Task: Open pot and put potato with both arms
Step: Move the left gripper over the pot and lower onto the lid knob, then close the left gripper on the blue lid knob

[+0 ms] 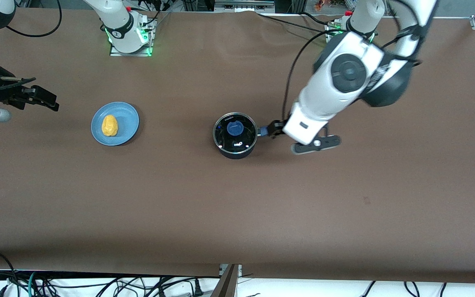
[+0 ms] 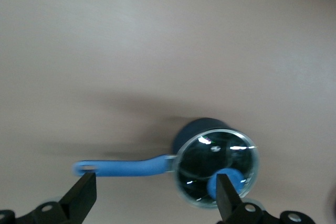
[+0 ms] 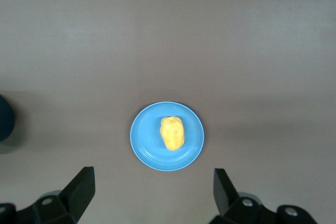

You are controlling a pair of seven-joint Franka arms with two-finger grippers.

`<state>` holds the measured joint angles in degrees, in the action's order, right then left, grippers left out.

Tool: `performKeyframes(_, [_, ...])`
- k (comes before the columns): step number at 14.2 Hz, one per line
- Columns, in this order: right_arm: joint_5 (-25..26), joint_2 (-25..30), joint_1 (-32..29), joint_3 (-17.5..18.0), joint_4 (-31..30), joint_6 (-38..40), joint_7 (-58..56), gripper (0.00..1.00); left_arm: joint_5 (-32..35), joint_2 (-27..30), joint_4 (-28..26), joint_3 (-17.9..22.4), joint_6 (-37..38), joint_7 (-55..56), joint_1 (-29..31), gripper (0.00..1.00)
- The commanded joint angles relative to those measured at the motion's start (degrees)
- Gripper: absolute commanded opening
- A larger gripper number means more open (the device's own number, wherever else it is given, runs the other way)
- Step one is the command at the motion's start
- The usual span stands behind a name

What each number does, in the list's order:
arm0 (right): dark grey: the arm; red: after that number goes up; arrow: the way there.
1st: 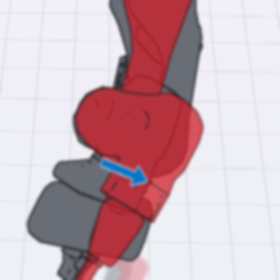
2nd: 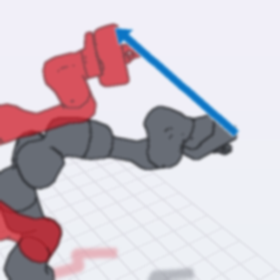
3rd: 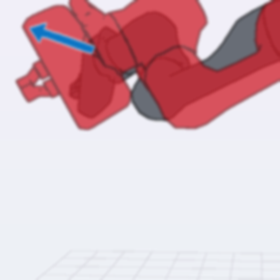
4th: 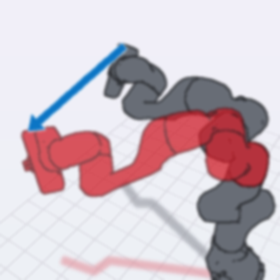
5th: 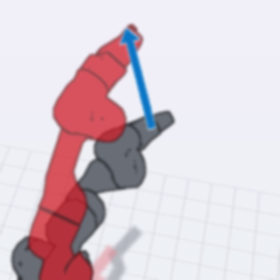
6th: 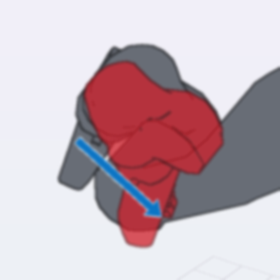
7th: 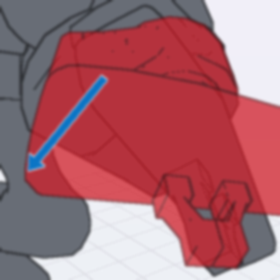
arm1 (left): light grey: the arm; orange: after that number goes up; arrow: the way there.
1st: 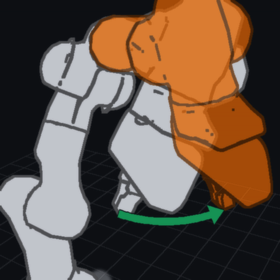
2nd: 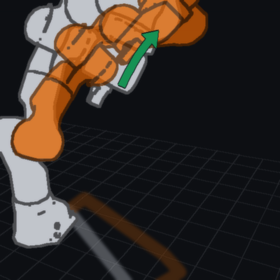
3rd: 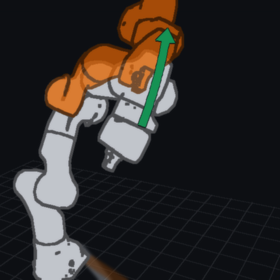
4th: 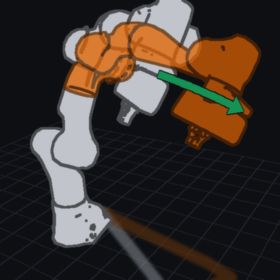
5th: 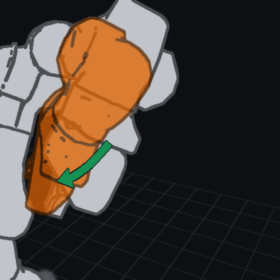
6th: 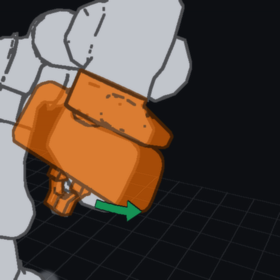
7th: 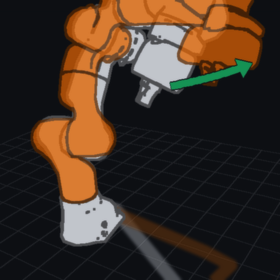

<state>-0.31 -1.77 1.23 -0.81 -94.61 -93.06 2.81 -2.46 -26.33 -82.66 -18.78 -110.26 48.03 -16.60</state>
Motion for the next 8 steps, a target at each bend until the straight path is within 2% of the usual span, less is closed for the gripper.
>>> performKeyframes(1, [0.1,1.2,-0.7,0.7,-1.0,0.3,1.0,1.00,4.7,-4.8,1.1,0.4,-4.6,7.9,-5.3,1.00])
performKeyframes(3, [0.1,1.2,-0.7,0.7,-1.0,0.4,1.0,1.00,9.0,-7.7,1.1,0.4,-6.5,12.7,-8.2,1.00])
performKeyframes(8, [0.1,1.3,-0.7,0.7,-1.2,0.5,1.1,1.00,14.8,-13.1,1.4,0.4,-11.3,21.7,-13.6,1.00])
